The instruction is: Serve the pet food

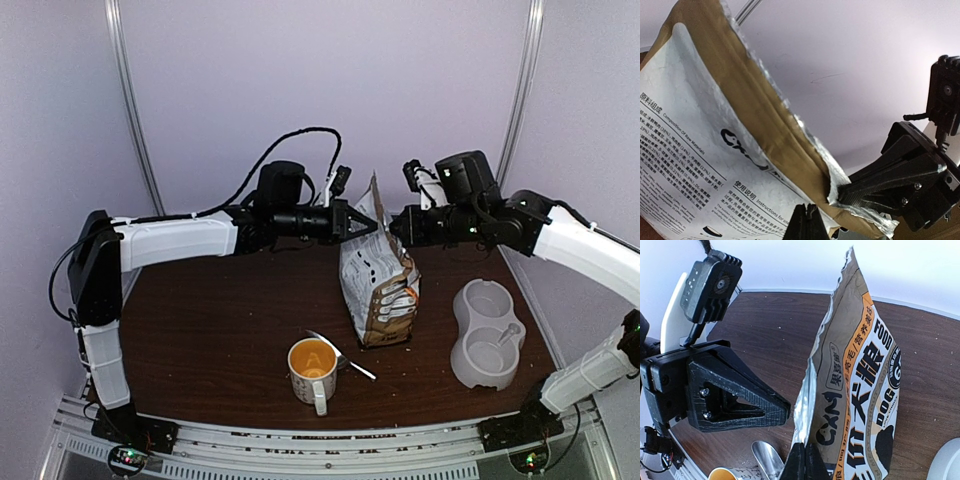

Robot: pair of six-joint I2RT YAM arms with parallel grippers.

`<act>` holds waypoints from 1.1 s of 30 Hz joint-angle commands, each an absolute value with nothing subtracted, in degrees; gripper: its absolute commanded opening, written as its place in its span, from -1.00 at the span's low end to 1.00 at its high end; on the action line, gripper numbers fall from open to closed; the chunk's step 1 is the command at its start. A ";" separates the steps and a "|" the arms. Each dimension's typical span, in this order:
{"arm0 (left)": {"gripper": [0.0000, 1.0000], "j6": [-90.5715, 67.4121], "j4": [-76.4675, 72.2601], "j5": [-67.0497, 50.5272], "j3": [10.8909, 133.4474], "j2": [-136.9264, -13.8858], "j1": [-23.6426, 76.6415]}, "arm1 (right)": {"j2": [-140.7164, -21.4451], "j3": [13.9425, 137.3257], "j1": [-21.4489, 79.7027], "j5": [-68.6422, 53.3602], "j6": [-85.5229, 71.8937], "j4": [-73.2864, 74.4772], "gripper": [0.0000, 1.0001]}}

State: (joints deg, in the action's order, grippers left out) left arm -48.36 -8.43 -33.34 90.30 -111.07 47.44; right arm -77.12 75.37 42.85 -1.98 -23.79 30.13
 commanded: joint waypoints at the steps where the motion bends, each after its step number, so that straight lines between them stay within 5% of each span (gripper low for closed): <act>1: -1.00 -46.73 -9.25 -32.34 89.87 -109.07 47.47 | -77.67 74.59 43.38 3.12 -22.98 34.29 -1.00; 5: -1.00 -46.93 -10.79 -34.16 89.83 -108.73 47.46 | -77.08 73.77 43.43 -2.37 -24.13 31.61 -1.00; 9: -0.61 -47.41 -16.19 -34.25 85.75 -105.83 47.47 | -76.53 72.84 43.42 -11.10 -26.75 26.29 -1.00; 22: 0.06 -46.82 -20.21 -31.53 75.04 -99.84 47.46 | -77.57 65.66 43.41 -27.76 -37.79 8.53 -1.00; 33: 0.17 -48.26 -21.94 -32.54 74.66 -100.43 47.37 | -75.63 58.21 43.33 -30.15 -41.50 -0.20 -1.00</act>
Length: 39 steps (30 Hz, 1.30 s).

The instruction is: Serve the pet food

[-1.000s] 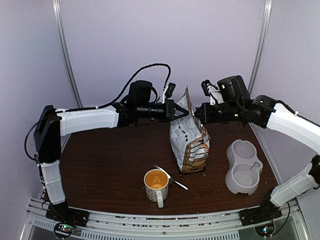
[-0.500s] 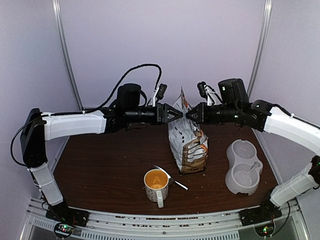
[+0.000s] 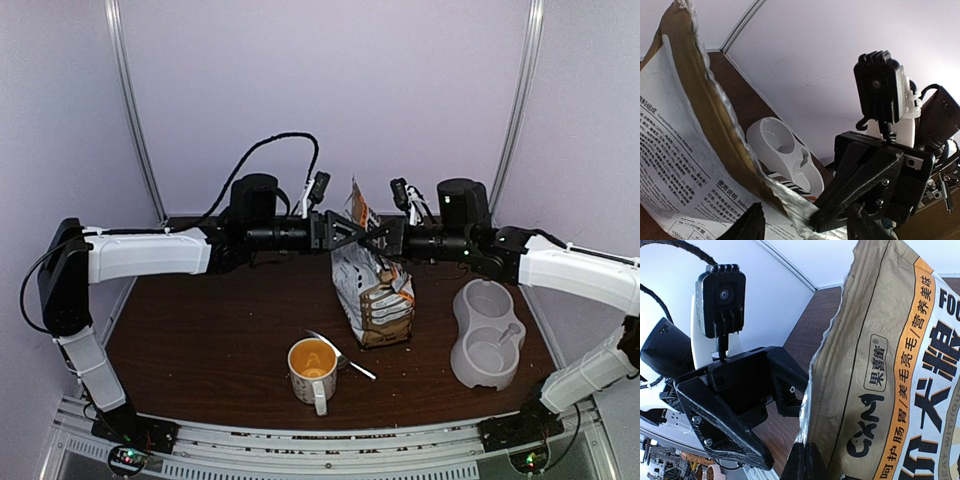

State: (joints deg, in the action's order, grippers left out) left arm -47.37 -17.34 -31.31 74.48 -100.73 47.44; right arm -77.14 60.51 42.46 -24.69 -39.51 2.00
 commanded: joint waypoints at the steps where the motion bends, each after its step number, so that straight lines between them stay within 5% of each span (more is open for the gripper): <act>1: 0.18 -48.53 -22.35 -32.97 74.39 -100.53 47.37 | -75.56 58.21 43.33 -29.59 -41.62 -0.05 -1.00; 16: 0.32 -41.42 -8.21 -32.98 75.80 -99.98 49.88 | -75.24 60.17 43.34 -23.96 -39.35 5.20 -1.00; 39: -0.28 -51.64 -16.20 -38.03 80.32 -107.93 49.92 | -75.16 61.82 45.25 -20.92 -35.61 8.88 -1.00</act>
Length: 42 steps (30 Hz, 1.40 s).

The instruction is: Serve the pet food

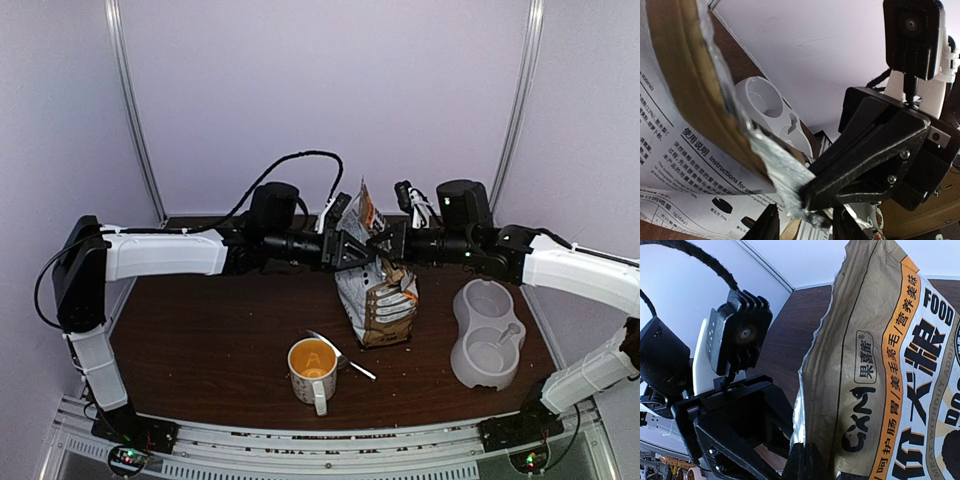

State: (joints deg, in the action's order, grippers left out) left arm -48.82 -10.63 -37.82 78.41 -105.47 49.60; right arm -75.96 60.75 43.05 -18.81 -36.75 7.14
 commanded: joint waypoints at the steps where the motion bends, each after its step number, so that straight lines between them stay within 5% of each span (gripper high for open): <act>1: -0.33 -51.94 -16.71 -38.16 80.41 -108.13 49.92 | -75.08 61.83 45.43 -20.81 -35.47 8.97 -1.00; 14: -1.00 -54.99 -20.13 -38.82 80.66 -109.47 50.10 | -73.09 61.59 45.74 -18.84 -32.81 11.50 -1.00; 27: -1.00 -53.67 -14.19 -29.08 77.29 -105.19 50.10 | -70.39 62.90 49.25 2.12 -28.88 18.91 -1.00; 42: -1.00 -53.81 -12.90 -26.78 76.66 -104.63 50.10 | -71.10 63.38 50.80 10.28 -28.41 21.53 -1.00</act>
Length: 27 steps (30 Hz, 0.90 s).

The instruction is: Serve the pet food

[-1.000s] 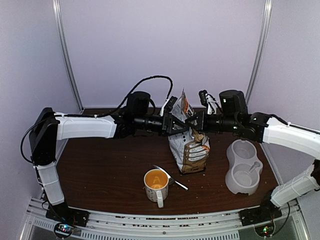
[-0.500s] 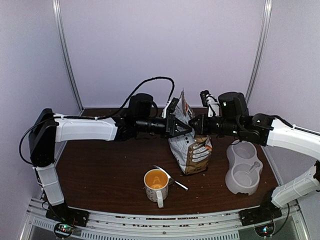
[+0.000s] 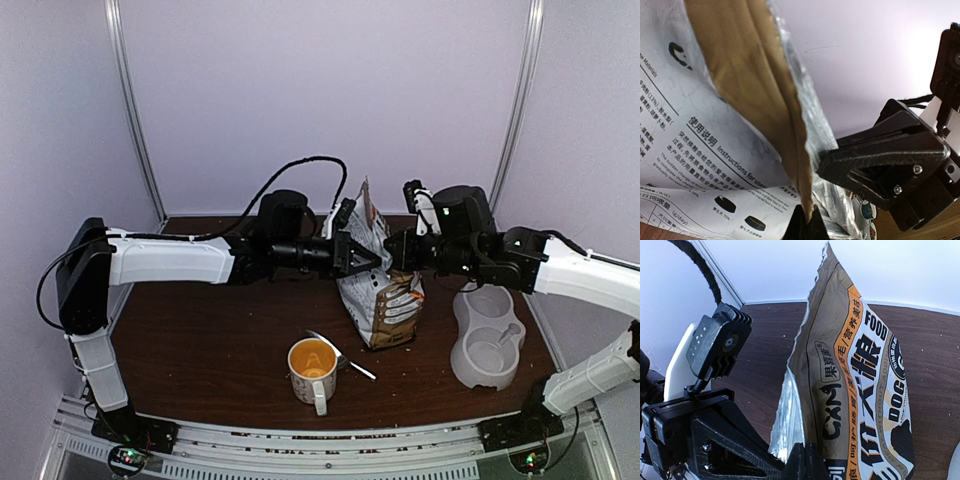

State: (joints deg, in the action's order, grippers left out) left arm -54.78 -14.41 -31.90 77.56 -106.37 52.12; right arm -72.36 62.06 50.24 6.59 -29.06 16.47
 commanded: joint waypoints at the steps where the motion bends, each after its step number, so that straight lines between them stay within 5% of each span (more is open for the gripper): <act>1: -1.00 -53.79 -12.81 -26.80 76.64 -104.56 50.10 | -71.10 63.33 50.80 10.36 -28.46 21.53 -1.00; 26: -1.00 -38.03 3.18 -19.99 81.02 -94.62 50.10 | -75.53 79.14 50.86 19.50 -30.43 37.41 -1.00; 27: -0.88 -37.38 4.66 -19.15 81.80 -94.65 50.10 | -75.51 79.06 50.89 18.59 -30.21 36.83 -1.00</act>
State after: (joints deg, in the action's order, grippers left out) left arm -42.72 -2.44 -24.14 78.06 -96.97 52.03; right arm -75.81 77.06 51.16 14.50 -30.37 33.52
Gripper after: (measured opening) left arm 0.009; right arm 0.009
